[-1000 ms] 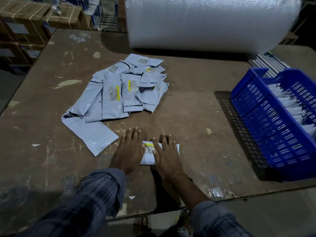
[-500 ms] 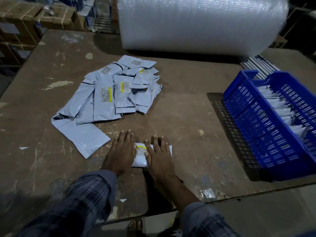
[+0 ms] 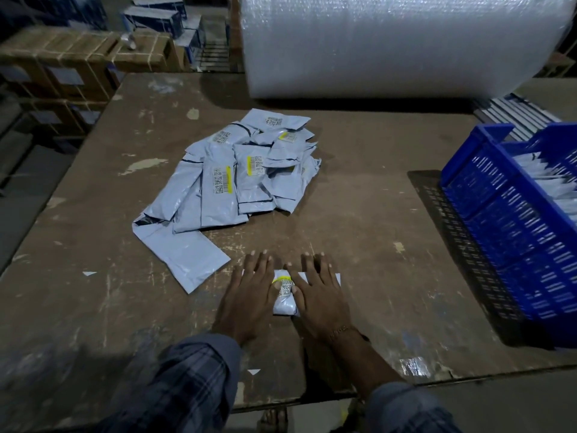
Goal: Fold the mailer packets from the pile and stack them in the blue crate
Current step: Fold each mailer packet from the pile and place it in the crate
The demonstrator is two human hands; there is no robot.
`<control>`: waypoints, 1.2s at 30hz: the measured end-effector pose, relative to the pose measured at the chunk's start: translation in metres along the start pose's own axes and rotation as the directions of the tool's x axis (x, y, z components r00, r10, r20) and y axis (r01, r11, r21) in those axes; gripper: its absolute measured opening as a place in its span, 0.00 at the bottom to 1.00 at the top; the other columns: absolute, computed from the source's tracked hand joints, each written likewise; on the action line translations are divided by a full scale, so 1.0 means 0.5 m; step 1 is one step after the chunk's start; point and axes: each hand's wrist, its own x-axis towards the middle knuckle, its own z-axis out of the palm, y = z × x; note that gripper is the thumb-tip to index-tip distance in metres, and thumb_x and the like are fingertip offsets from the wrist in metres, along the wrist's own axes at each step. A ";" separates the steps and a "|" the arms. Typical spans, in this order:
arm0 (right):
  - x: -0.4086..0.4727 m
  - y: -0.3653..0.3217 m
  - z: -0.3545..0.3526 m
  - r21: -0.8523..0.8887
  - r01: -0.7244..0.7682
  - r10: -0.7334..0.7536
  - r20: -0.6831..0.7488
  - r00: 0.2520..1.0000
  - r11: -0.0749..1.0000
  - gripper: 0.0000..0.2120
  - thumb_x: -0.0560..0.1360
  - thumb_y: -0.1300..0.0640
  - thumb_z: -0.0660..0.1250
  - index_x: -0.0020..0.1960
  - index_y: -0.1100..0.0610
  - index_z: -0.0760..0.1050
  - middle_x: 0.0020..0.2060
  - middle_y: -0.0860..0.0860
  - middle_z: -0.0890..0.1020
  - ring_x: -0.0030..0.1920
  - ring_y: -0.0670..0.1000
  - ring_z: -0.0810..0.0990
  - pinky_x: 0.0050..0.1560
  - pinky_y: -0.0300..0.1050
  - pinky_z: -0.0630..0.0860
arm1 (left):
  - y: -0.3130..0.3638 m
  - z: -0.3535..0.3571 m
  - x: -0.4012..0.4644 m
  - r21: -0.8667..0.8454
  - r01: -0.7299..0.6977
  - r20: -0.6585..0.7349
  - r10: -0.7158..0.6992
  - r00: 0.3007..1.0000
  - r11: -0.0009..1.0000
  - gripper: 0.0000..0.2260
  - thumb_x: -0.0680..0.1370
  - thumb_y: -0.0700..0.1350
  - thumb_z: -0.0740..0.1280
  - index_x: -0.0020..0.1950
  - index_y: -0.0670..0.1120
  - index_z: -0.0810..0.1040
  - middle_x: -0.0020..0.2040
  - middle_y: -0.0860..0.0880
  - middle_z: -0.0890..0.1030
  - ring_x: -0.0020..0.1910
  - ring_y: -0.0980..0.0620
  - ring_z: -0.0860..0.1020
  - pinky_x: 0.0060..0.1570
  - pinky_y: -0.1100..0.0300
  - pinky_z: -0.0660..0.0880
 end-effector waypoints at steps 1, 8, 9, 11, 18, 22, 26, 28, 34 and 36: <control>-0.009 -0.003 -0.001 0.018 0.002 -0.002 -0.006 1.000 1.000 0.23 0.85 0.48 0.53 0.77 0.48 0.71 0.81 0.56 0.63 0.82 0.62 0.56 0.80 0.55 0.53 | -0.001 0.000 0.001 -0.024 0.014 0.007 -0.014 1.000 1.000 0.32 0.88 0.58 0.38 0.84 0.43 0.62 0.84 0.42 0.62 0.84 0.40 0.59 0.78 0.40 0.63; -0.008 -0.016 -0.021 0.167 -0.406 0.399 0.072 0.914 0.899 0.31 0.85 0.44 0.42 0.83 0.57 0.56 0.83 0.60 0.56 0.83 0.62 0.49 0.82 0.58 0.51 | 0.007 0.004 -0.011 -0.027 0.017 0.048 -0.016 0.999 1.000 0.32 0.87 0.62 0.48 0.86 0.44 0.58 0.86 0.44 0.57 0.85 0.42 0.54 0.81 0.41 0.58; -0.001 -0.016 -0.014 0.100 -0.400 0.396 0.060 0.916 0.911 0.31 0.85 0.44 0.42 0.82 0.58 0.59 0.82 0.62 0.58 0.82 0.65 0.52 0.81 0.61 0.54 | 0.011 0.004 -0.016 -0.022 0.018 0.048 -0.017 0.999 1.000 0.32 0.87 0.61 0.48 0.85 0.43 0.60 0.85 0.44 0.60 0.85 0.41 0.56 0.80 0.40 0.60; 0.011 -0.014 -0.003 0.033 -0.379 0.378 0.037 0.925 0.925 0.31 0.84 0.44 0.45 0.80 0.58 0.65 0.80 0.63 0.63 0.80 0.68 0.58 0.78 0.65 0.61 | 0.018 0.008 -0.027 -0.008 0.028 0.035 -0.028 0.999 1.000 0.31 0.87 0.61 0.47 0.83 0.42 0.65 0.83 0.43 0.65 0.83 0.40 0.62 0.78 0.38 0.65; 0.020 0.000 0.011 -0.026 -0.215 0.215 0.005 0.976 0.976 0.27 0.84 0.46 0.50 0.81 0.52 0.65 0.81 0.62 0.62 0.81 0.68 0.55 0.77 0.67 0.60 | 0.008 0.014 -0.018 0.015 0.025 -0.001 -0.025 1.000 1.000 0.29 0.88 0.56 0.44 0.85 0.44 0.62 0.85 0.44 0.62 0.84 0.41 0.60 0.79 0.39 0.60; -0.028 -0.018 0.017 -0.041 -0.185 0.184 -0.035 0.982 0.982 0.27 0.84 0.48 0.50 0.82 0.50 0.62 0.81 0.59 0.62 0.82 0.65 0.55 0.78 0.63 0.56 | 0.009 0.014 0.010 0.049 0.083 0.003 -0.084 0.996 0.995 0.29 0.87 0.52 0.44 0.85 0.41 0.60 0.85 0.41 0.60 0.84 0.39 0.58 0.78 0.36 0.59; -0.012 -0.013 0.034 -0.017 -0.240 0.240 -0.014 0.971 0.971 0.28 0.84 0.46 0.48 0.83 0.49 0.60 0.82 0.59 0.59 0.82 0.65 0.55 0.77 0.65 0.61 | 0.027 0.011 -0.007 0.095 0.063 -0.021 -0.061 0.998 0.993 0.28 0.87 0.52 0.46 0.85 0.40 0.57 0.85 0.39 0.58 0.85 0.37 0.54 0.80 0.36 0.55; 0.015 -0.007 0.036 -0.005 -0.235 0.235 0.001 0.972 0.972 0.28 0.84 0.46 0.49 0.82 0.50 0.64 0.81 0.61 0.61 0.81 0.67 0.57 0.75 0.67 0.65 | 0.036 0.008 -0.022 0.084 0.053 -0.027 -0.050 0.998 0.995 0.29 0.87 0.52 0.48 0.84 0.38 0.61 0.84 0.37 0.61 0.84 0.37 0.58 0.80 0.37 0.59; -0.019 -0.016 0.027 -0.021 -0.208 0.206 -0.071 0.976 0.978 0.27 0.84 0.46 0.50 0.81 0.50 0.65 0.81 0.60 0.61 0.82 0.66 0.55 0.74 0.67 0.66 | 0.007 0.012 -0.027 0.047 -0.020 -0.003 0.020 1.000 0.999 0.30 0.87 0.56 0.49 0.83 0.39 0.63 0.84 0.39 0.62 0.83 0.39 0.61 0.78 0.40 0.66; -0.059 -0.026 0.024 -0.013 -0.196 0.194 -0.088 0.977 0.980 0.26 0.85 0.45 0.49 0.81 0.46 0.64 0.82 0.58 0.60 0.83 0.65 0.51 0.76 0.66 0.62 | 0.008 0.009 -0.020 0.009 0.020 0.000 -0.020 1.000 1.000 0.30 0.87 0.56 0.48 0.83 0.40 0.64 0.84 0.41 0.64 0.83 0.40 0.62 0.77 0.41 0.68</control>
